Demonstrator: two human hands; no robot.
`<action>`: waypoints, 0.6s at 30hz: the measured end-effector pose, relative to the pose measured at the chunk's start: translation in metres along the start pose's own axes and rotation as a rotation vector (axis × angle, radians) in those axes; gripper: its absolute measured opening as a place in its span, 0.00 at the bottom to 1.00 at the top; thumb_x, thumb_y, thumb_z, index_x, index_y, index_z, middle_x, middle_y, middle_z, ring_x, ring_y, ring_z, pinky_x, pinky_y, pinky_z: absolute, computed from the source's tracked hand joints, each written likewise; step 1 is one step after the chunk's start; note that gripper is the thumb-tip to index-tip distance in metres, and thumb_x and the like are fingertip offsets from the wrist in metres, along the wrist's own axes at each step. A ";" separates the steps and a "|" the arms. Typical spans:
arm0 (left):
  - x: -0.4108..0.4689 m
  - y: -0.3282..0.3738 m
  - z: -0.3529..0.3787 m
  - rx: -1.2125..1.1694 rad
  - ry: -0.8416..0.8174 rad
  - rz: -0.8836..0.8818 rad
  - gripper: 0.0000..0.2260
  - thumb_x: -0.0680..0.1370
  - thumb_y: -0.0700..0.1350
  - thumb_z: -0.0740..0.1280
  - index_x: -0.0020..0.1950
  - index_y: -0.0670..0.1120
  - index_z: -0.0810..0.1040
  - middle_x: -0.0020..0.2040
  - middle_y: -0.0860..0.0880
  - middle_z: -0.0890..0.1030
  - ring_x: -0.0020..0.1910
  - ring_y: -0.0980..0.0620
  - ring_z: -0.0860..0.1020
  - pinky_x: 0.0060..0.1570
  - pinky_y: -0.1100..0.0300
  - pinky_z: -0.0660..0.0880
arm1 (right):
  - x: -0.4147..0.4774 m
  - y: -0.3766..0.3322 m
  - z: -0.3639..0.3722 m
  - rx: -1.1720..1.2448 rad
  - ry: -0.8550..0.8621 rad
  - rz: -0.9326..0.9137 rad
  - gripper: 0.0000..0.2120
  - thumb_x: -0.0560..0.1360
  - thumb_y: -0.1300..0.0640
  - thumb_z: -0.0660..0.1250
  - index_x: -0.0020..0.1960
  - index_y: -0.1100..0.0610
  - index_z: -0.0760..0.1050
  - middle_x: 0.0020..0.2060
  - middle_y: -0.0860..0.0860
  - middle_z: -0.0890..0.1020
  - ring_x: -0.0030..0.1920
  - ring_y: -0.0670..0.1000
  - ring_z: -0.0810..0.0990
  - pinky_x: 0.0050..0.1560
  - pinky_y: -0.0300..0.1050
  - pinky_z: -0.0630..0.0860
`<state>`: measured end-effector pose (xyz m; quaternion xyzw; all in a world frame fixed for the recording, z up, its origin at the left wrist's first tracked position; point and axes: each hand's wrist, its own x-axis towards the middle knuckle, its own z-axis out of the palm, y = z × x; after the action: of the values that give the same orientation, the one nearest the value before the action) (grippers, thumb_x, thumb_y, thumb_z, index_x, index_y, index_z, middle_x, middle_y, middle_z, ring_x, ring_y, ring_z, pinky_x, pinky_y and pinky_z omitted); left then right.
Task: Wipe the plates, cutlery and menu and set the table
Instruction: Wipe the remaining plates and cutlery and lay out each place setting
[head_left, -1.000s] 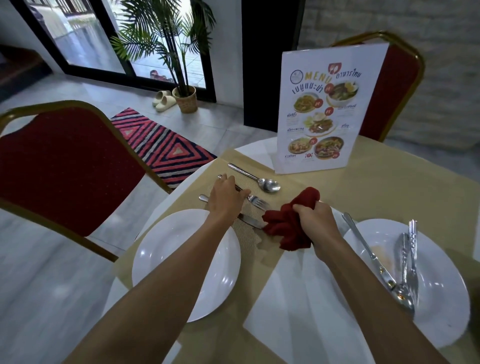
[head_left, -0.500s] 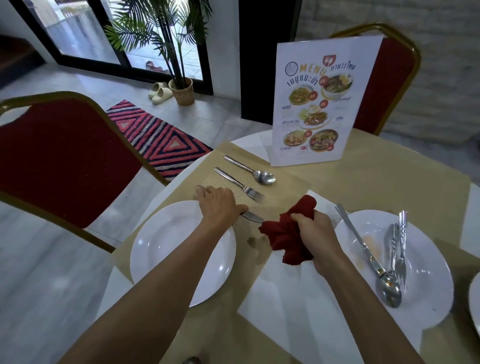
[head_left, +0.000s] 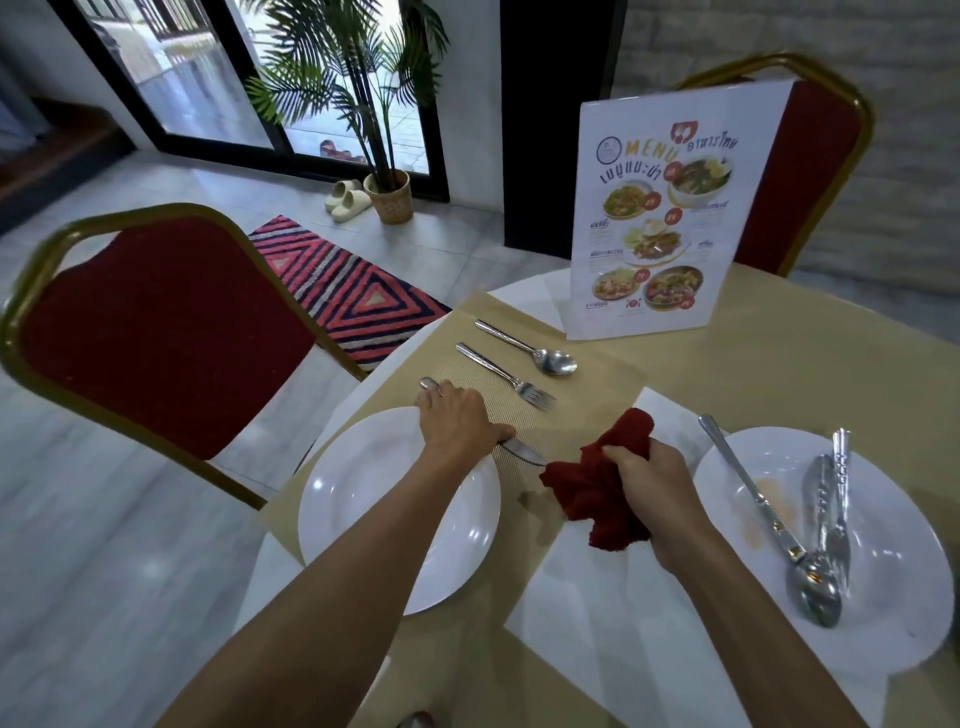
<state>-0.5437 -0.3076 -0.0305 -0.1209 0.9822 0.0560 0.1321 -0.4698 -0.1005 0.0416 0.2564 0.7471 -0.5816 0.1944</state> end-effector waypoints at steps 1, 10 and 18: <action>0.001 0.000 0.000 0.001 0.002 -0.001 0.32 0.72 0.69 0.68 0.56 0.40 0.80 0.63 0.38 0.77 0.68 0.36 0.70 0.70 0.43 0.64 | 0.000 0.000 0.000 -0.002 0.006 0.000 0.07 0.82 0.58 0.63 0.53 0.57 0.79 0.40 0.55 0.85 0.39 0.53 0.84 0.33 0.43 0.76; 0.004 -0.001 0.004 0.005 0.009 -0.003 0.32 0.71 0.70 0.68 0.54 0.41 0.81 0.63 0.37 0.77 0.69 0.35 0.68 0.71 0.42 0.62 | -0.005 -0.001 -0.002 0.008 0.020 -0.008 0.07 0.82 0.57 0.63 0.53 0.57 0.79 0.35 0.52 0.85 0.35 0.51 0.84 0.29 0.41 0.76; 0.004 -0.001 0.003 0.021 -0.006 0.006 0.33 0.71 0.70 0.68 0.54 0.40 0.81 0.64 0.36 0.76 0.69 0.35 0.68 0.72 0.42 0.62 | -0.007 0.001 0.000 -0.007 0.022 -0.003 0.07 0.82 0.56 0.63 0.53 0.57 0.78 0.36 0.52 0.84 0.35 0.51 0.84 0.30 0.42 0.76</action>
<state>-0.5470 -0.3090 -0.0345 -0.1162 0.9828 0.0466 0.1361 -0.4632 -0.1011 0.0448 0.2611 0.7517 -0.5762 0.1862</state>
